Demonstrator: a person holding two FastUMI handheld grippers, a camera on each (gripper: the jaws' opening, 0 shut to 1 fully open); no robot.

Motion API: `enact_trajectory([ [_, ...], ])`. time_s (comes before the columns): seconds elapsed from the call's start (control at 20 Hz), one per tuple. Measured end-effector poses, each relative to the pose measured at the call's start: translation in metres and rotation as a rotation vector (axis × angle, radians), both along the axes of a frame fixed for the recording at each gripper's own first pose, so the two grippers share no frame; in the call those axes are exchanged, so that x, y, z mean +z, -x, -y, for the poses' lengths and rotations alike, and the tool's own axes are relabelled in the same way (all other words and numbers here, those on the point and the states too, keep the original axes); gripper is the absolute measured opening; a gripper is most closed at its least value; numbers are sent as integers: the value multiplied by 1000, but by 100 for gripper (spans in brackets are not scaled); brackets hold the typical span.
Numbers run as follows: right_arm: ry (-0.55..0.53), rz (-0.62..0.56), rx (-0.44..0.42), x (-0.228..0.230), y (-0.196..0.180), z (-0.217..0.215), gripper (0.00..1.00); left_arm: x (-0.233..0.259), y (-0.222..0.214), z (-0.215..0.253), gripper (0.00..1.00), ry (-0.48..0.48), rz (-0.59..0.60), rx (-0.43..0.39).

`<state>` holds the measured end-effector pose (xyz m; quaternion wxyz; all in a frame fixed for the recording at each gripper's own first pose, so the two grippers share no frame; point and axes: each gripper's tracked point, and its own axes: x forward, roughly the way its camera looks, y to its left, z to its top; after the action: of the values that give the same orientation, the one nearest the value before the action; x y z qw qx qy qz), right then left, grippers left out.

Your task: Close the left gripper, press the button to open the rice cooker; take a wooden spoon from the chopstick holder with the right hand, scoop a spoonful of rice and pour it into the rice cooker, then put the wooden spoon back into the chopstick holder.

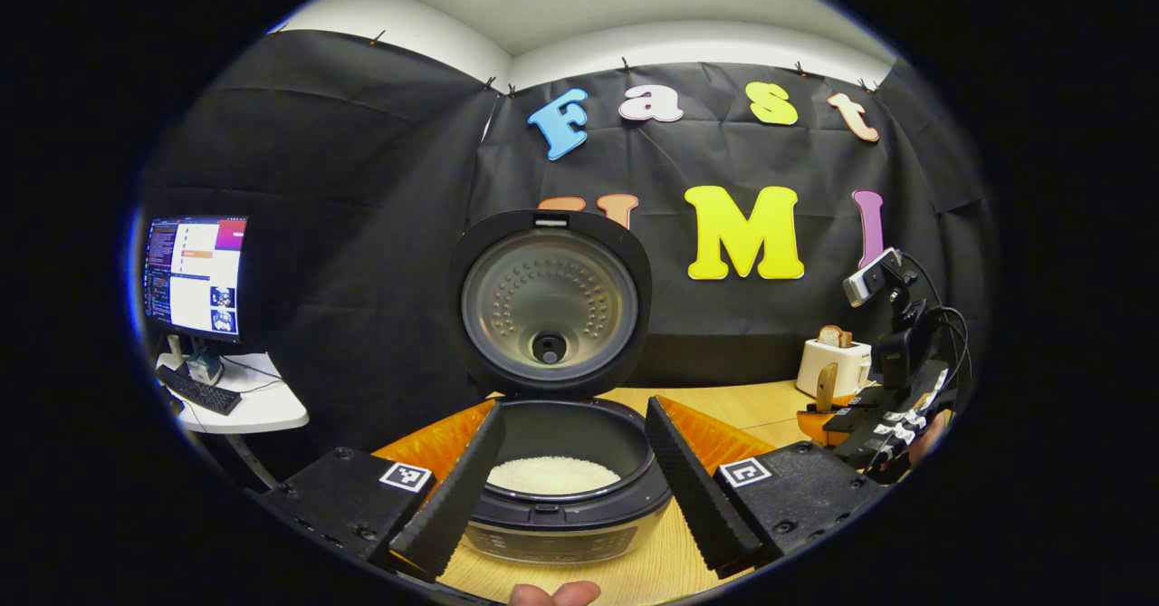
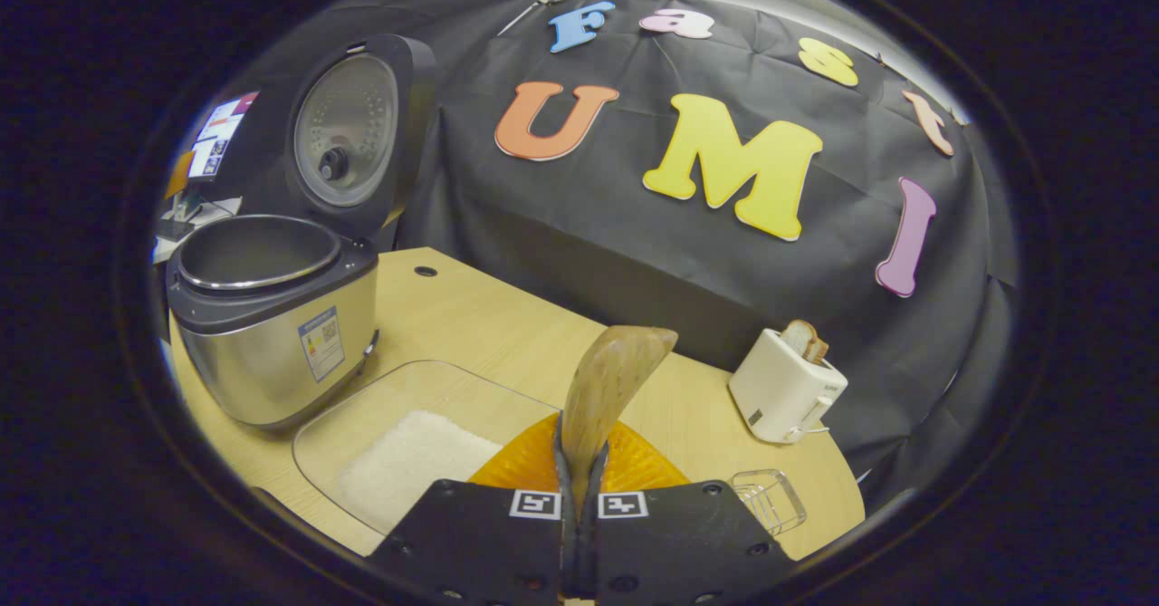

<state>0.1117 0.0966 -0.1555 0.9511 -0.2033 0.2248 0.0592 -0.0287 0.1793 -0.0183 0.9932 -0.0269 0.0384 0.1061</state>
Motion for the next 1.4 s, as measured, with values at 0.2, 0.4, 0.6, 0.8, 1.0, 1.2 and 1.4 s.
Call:
enact_trajectory([
  [0.2,-143,-83,-4,-14,9,-24,0,-2,4,-16,99,24,-4,29],
  [0.4,-321,-151,-45,-15,10,-37,0,3,4,-13,99,42,9,27],
  [0.6,-472,-201,-66,-18,2,-51,0,1,5,-11,99,34,2,17],
  [0.8,-671,-293,-109,-19,-5,-55,0,2,6,-12,99,38,2,30],
  [1.0,-833,-345,-136,-17,-10,-60,0,4,7,-12,99,32,2,28],
  [1.2,-1060,-409,-224,-20,-16,-53,0,5,6,-6,99,52,9,17],
  [1.4,-1135,-390,-250,-7,-20,-41,0,8,5,-3,99,48,17,10],
])
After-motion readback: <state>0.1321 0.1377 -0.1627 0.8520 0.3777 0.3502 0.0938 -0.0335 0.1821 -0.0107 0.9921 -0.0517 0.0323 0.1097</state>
